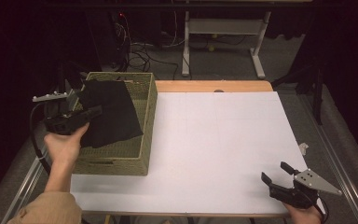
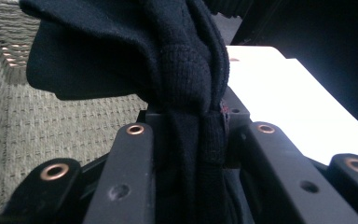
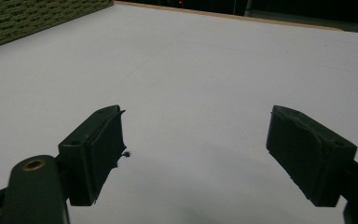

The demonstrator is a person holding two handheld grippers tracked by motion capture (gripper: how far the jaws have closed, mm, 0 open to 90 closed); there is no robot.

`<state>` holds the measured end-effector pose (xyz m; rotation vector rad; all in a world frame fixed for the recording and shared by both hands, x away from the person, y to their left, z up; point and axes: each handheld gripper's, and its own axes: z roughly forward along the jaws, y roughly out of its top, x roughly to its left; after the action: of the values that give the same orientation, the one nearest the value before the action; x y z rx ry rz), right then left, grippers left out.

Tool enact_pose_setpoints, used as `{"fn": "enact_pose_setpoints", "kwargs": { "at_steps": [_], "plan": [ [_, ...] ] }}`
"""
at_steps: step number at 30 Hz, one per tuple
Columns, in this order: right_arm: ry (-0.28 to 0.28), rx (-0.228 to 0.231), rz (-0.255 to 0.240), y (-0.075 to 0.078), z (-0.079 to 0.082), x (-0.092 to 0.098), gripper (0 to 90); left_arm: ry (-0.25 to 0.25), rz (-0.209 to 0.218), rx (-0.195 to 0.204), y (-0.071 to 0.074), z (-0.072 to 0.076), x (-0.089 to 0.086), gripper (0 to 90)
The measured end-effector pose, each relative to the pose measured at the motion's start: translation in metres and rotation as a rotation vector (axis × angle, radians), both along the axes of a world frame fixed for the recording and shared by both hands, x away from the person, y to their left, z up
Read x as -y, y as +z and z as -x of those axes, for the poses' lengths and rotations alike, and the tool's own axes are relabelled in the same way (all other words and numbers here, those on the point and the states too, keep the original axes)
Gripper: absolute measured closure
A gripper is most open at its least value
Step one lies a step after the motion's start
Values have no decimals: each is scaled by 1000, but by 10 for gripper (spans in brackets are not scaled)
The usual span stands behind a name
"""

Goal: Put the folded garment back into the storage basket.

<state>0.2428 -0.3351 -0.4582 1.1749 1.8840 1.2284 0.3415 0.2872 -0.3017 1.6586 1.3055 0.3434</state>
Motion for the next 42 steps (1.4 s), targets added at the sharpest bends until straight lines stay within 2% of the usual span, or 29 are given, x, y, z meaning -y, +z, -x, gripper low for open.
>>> {"fn": "enact_pose_setpoints", "kwargs": {
  "at_steps": [8,14,22,33,42],
  "plan": [
    [0,-1,-1,0,0,0,193,13,-9,-13,-6,-2,-3,683],
    [-1,-2,-1,0,0,0,193,17,-54,-33,-16,-10,2,682],
    [1,-2,0,0,0,0,193,14,-84,-58,-33,-25,11,681],
    [1,-2,-2,0,0,0,193,6,-90,-72,-43,-40,22,680],
    [1,-1,-4,0,0,1,193,-1,-92,-107,-55,-57,28,679]
  ]
}}
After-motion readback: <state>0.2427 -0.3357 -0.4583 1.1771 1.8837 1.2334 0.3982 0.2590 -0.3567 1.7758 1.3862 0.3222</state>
